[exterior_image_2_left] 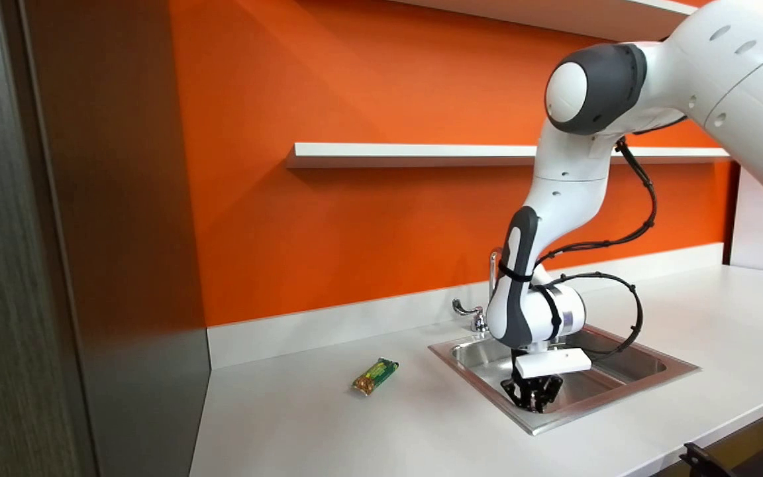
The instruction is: Pick up the pack of the snack from the sink and put it on the left side of the kitchen unit base top
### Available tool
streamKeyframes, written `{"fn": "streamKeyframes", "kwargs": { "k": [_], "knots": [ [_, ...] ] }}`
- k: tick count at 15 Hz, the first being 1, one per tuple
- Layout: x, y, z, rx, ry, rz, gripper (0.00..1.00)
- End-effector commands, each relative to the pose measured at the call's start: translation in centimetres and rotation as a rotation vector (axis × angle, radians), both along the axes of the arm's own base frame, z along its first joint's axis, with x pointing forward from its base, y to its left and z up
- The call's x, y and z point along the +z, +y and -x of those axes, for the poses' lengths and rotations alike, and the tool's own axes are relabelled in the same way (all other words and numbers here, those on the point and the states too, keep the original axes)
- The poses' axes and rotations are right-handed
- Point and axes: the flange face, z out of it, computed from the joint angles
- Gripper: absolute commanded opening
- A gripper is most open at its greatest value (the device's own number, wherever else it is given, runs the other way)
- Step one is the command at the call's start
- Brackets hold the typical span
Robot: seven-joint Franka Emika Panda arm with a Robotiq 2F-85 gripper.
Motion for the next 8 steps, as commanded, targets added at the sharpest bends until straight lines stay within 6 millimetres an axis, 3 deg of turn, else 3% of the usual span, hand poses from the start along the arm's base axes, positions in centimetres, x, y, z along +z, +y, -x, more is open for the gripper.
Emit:
{"fn": "streamKeyframes", "kwargs": {
  "k": [1, 2, 8],
  "knots": [
    [-0.59, 0.17, -0.85, -0.01, 0.011, -0.004, 0.01],
    [-0.61, 0.19, -0.95, -0.01, 0.011, -0.005, 0.04],
    [-0.2, 0.46, -1.56, 0.0, 0.008, -0.005, 0.05]
  ]
}}
